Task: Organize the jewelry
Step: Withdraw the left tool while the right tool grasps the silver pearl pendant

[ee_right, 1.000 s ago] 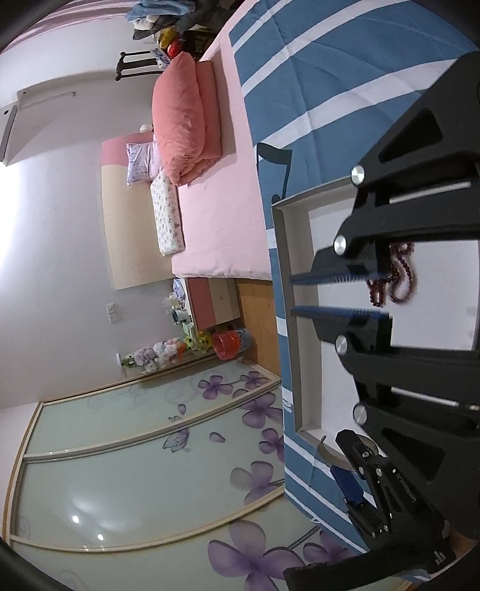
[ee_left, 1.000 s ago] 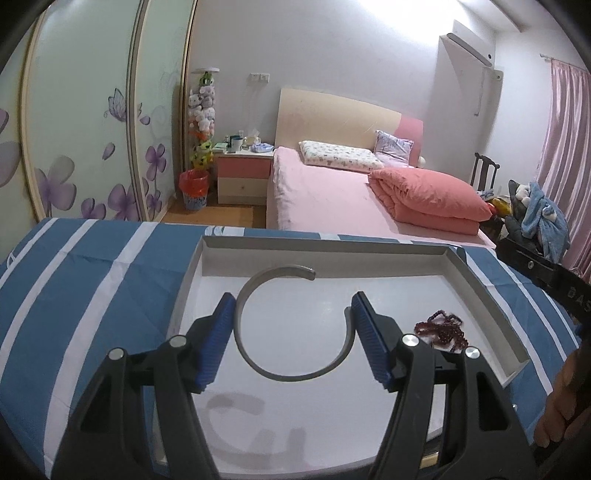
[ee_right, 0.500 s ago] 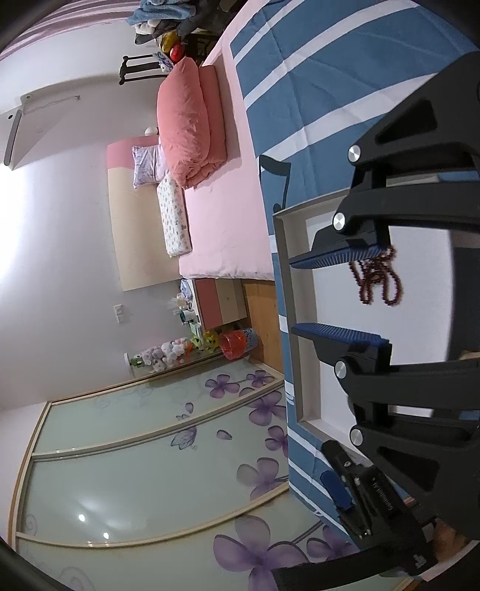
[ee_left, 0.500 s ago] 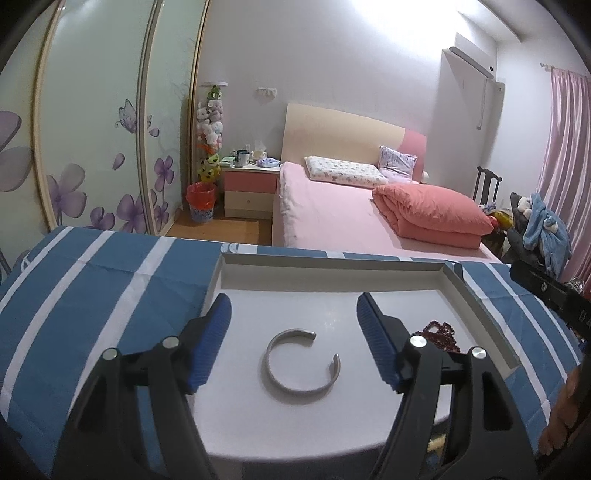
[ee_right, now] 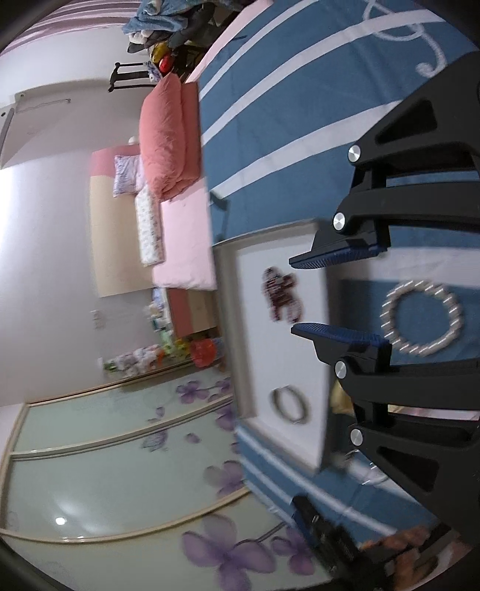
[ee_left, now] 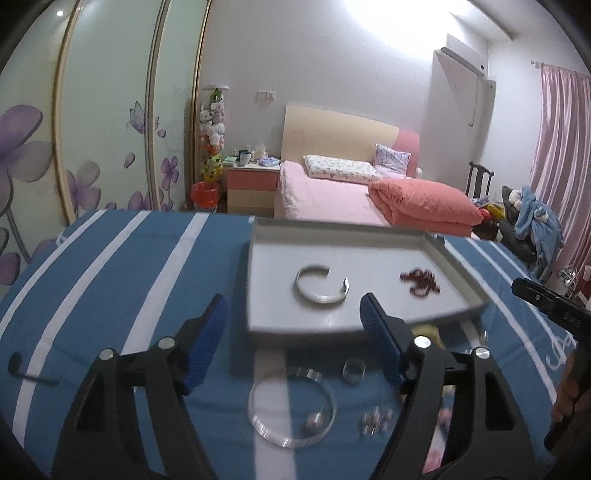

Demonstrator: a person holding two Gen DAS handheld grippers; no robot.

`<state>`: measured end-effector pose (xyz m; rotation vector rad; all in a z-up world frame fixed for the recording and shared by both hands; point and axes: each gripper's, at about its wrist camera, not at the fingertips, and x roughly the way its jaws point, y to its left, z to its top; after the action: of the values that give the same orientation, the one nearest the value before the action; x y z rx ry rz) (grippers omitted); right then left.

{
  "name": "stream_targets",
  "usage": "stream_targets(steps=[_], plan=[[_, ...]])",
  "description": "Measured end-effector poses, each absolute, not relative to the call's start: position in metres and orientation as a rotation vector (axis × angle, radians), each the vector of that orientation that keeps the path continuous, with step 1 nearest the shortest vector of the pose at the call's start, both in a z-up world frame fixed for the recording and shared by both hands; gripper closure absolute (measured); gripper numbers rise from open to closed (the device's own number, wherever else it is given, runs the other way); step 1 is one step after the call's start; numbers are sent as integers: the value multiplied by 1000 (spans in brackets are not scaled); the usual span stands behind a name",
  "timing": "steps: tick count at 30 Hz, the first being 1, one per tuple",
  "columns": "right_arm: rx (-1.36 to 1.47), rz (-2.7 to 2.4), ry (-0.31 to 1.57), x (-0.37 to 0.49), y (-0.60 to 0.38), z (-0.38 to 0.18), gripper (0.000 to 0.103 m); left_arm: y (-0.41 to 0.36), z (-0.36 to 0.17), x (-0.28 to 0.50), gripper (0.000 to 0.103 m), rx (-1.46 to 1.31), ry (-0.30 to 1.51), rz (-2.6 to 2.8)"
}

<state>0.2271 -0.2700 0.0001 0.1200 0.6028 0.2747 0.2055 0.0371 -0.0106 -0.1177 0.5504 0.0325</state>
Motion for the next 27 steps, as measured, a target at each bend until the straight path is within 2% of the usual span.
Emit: stream_targets(steps=[15, 25, 27], plan=[[85, 171, 873, 253, -283, -68, 71, 48, -44, 174, 28, -114, 674, 37], [30, 154, 874, 259, -274, -67, 72, 41, -49, 176, 25, -89, 697, 30], [23, 155, 875, 259, -274, -67, 75, 38, -49, 177, 25, -81, 700, 27]])
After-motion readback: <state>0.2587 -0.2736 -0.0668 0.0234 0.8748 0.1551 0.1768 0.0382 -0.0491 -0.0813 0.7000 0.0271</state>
